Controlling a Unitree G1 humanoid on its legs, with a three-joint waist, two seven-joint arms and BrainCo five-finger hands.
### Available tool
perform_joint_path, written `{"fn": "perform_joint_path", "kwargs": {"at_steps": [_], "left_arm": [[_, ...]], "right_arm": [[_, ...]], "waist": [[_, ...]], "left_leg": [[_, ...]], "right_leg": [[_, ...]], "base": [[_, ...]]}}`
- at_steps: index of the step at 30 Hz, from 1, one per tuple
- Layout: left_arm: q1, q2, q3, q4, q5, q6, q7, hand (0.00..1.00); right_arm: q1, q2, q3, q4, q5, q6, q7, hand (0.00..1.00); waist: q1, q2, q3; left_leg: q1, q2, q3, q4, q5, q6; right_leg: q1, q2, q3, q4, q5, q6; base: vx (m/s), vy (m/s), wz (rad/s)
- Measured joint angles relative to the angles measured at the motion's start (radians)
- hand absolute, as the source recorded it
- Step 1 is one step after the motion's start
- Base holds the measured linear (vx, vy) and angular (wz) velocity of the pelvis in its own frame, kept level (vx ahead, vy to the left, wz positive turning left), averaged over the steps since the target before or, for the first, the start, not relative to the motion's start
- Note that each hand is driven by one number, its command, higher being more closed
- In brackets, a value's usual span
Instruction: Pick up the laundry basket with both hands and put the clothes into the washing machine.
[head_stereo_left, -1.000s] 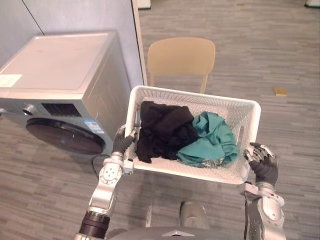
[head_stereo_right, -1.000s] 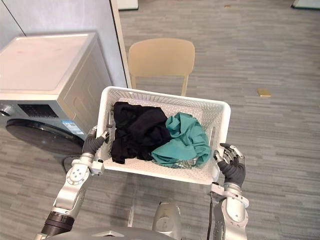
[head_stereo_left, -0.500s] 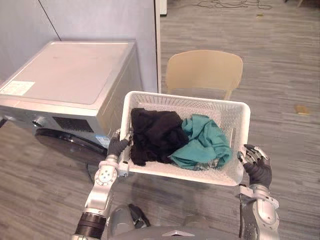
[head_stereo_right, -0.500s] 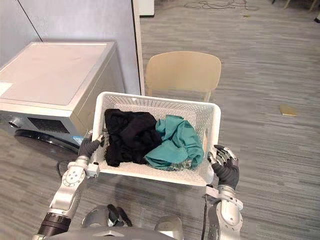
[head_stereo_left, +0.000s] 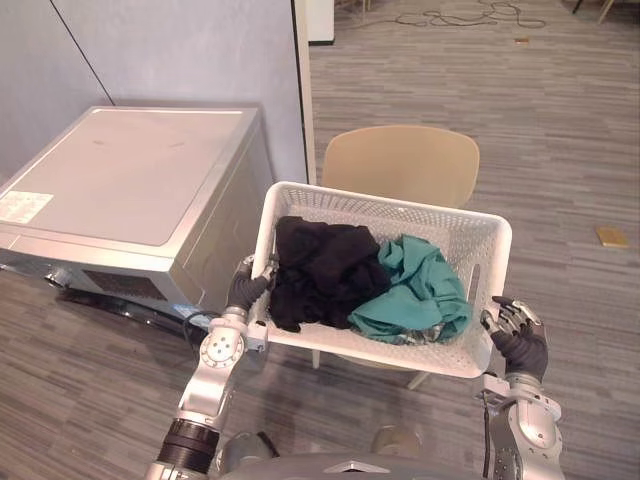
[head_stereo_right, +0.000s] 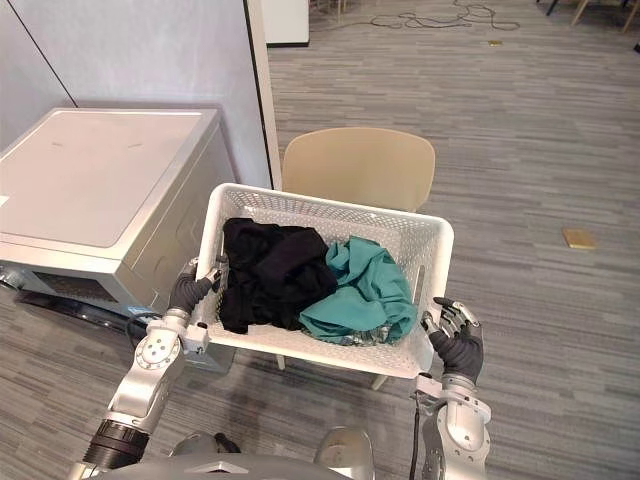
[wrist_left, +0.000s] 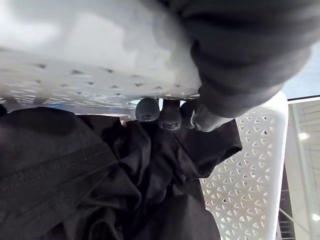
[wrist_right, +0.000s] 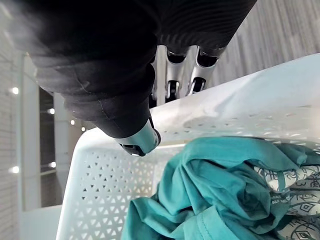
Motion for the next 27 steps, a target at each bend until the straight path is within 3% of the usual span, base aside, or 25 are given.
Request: {"fn": "perform_joint_path", "kwargs": {"at_steps": [1, 2, 4, 6, 8, 9, 11, 12, 14, 15, 16, 18, 19, 20, 22, 25, 27], "left_arm": [[0.001, 0.004, 0.003, 0.000, -0.001, 0.000, 0.000, 1.00], [0.003, 0.012, 0.002, 0.000, -0.001, 0.000, 0.000, 1.00], [0.007, 0.016, 0.002, 0.000, -0.004, 0.000, 0.000, 1.00], [0.007, 0.016, 0.001, -0.001, -0.010, 0.000, 0.000, 1.00], [0.007, 0.017, 0.001, -0.003, -0.010, 0.000, 0.000, 1.00], [0.007, 0.017, 0.001, -0.005, -0.010, 0.000, 0.000, 1.00], [0.003, 0.017, -0.011, -0.007, -0.010, 0.000, 0.001, 1.00], [-0.007, 0.017, -0.027, -0.008, -0.010, 0.000, 0.007, 1.00], [-0.018, 0.016, -0.040, -0.008, -0.010, 0.000, 0.018, 1.00], [-0.027, 0.020, -0.046, -0.006, -0.010, 0.000, 0.021, 1.00], [-0.045, 0.024, -0.055, -0.004, -0.009, 0.001, 0.021, 1.00], [-0.068, 0.023, -0.072, -0.004, -0.009, 0.001, 0.022, 1.00], [-0.094, 0.024, -0.074, 0.003, -0.008, 0.001, 0.022, 1.00], [-0.111, 0.030, -0.073, 0.004, -0.007, 0.001, 0.025, 1.00], [-0.127, 0.054, -0.062, -0.001, -0.007, 0.001, 0.027, 1.00], [-0.132, 0.082, -0.058, -0.001, -0.007, 0.001, 0.039, 1.00], [-0.133, 0.082, -0.059, -0.004, -0.007, 0.001, 0.038, 1.00]], "right_arm": [[0.009, 0.003, 0.010, 0.000, 0.002, 0.000, -0.001, 1.00], [0.018, 0.000, 0.018, -0.001, 0.004, -0.003, -0.001, 1.00], [0.033, -0.001, 0.027, -0.010, 0.009, -0.013, -0.002, 1.00], [0.034, -0.001, 0.028, -0.013, 0.012, -0.024, -0.002, 1.00], [0.035, 0.000, 0.028, -0.013, 0.016, -0.025, -0.005, 1.00], [0.035, 0.002, 0.031, -0.014, 0.018, -0.025, -0.014, 1.00], [0.033, 0.000, 0.031, -0.014, 0.020, -0.025, -0.025, 1.00], [0.033, -0.009, 0.026, -0.015, 0.020, -0.026, -0.039, 1.00], [0.037, -0.013, 0.024, -0.021, 0.020, -0.027, -0.049, 1.00], [0.042, -0.008, 0.022, -0.031, 0.019, -0.027, -0.055, 1.00], [0.063, 0.015, 0.019, -0.050, 0.019, -0.028, -0.062, 1.00], [0.075, 0.018, 0.003, -0.059, 0.018, -0.043, -0.064, 1.00], [0.065, 0.014, -0.002, -0.058, 0.017, -0.044, -0.064, 1.00], [0.056, 0.017, -0.002, -0.056, 0.016, -0.044, -0.064, 1.00], [0.030, 0.021, 0.014, -0.035, 0.000, -0.043, -0.064, 1.00], [0.018, 0.017, 0.036, -0.010, -0.003, -0.037, -0.059, 1.00], [0.024, 0.005, 0.036, -0.018, -0.027, -0.037, -0.056, 1.00]], "waist": [[0.005, -0.010, 0.007], [0.012, -0.026, 0.019], [0.032, -0.039, 0.027], [0.036, -0.041, 0.029], [0.033, -0.042, 0.029], [0.030, -0.043, 0.030], [0.028, -0.045, 0.031], [0.026, -0.045, 0.029], [0.022, -0.032, 0.020], [0.019, -0.036, 0.017], [0.003, -0.076, -0.007], [-0.005, -0.100, -0.017], [-0.004, -0.110, -0.015], [-0.002, -0.109, -0.019], [0.002, -0.105, -0.023], [-0.008, -0.100, -0.027], [-0.009, -0.106, -0.033]], "left_leg": [[-0.002, 0.024, -0.024, 0.035, 0.017, 0.022], [-0.014, 0.045, -0.047, 0.103, 0.049, 0.069], [-0.044, 0.067, -0.093, 0.202, 0.121, 0.101], [-0.062, 0.073, -0.119, 0.246, 0.178, 0.100], [-0.067, 0.079, -0.117, 0.244, 0.212, 0.078], [-0.076, 0.082, -0.118, 0.240, 0.235, 0.051], [-0.089, 0.059, -0.130, 0.197, 0.180, 0.024], [-0.079, 0.016, -0.150, 0.086, 0.136, 0.006], [-0.037, -0.039, -0.152, -0.119, 0.152, 0.003], [-0.023, -0.067, -0.158, -0.158, 0.155, -0.033], [-0.021, -0.144, -0.147, -0.151, 0.132, -0.019], [-0.014, -0.202, -0.134, -0.125, 0.086, 0.004], [0.005, -0.234, -0.105, -0.104, 0.044, 0.013], [0.014, -0.253, -0.085, -0.077, 0.008, 0.024], [0.045, -0.265, -0.044, -0.072, -0.024, 0.058], [0.083, -0.268, -0.022, -0.113, -0.029, 0.075], [0.082, -0.272, -0.002, -0.119, -0.029, 0.075]], "right_leg": [[0.039, 0.019, -0.022, -0.012, -0.006, -0.013], [0.081, 0.032, -0.036, -0.018, -0.016, -0.028], [0.123, 0.040, -0.046, -0.020, -0.037, -0.045], [0.145, 0.039, -0.049, -0.016, -0.063, -0.058], [0.150, 0.036, -0.047, -0.017, -0.075, -0.078], [0.148, 0.032, -0.044, -0.021, -0.076, -0.082], [0.143, 0.019, -0.040, -0.030, -0.060, -0.073], [0.130, 0.005, -0.042, -0.031, -0.056, -0.068], [0.116, -0.006, -0.039, -0.028, -0.061, -0.053], [0.111, -0.021, -0.030, -0.011, -0.075, -0.035], [0.108, -0.097, -0.027, 0.016, -0.108, -0.010], [0.120, -0.157, -0.028, 0.029, -0.117, -0.004], [0.080, -0.202, 0.030, 0.135, -0.097, -0.014], [0.003, -0.232, 0.088, 0.262, -0.055, -0.052], [-0.082, -0.271, 0.111, 0.386, 0.023, -0.054], [-0.126, -0.246, 0.053, 0.380, -0.081, -0.036], [-0.150, -0.226, -0.002, 0.273, -0.070, -0.048]], "base": [[0.09, -0.169, 0.31], [0.07, -0.167, 0.29], [0.01, -0.129, 0.12], [0.00, -0.073, 0.10], [0.02, -0.011, 0.09], [0.04, 0.024, 0.01], [0.05, 0.051, -0.02], [0.05, 0.116, -0.12], [0.07, 0.180, -0.14], [0.12, 0.241, 0.14], [0.14, 0.251, 0.26], [0.20, 0.274, 0.22], [0.24, 0.362, -0.08], [0.17, 0.310, -0.22], [0.18, 0.284, -0.44], [0.17, 0.132, -0.26], [0.11, -0.015, -0.21]]}}
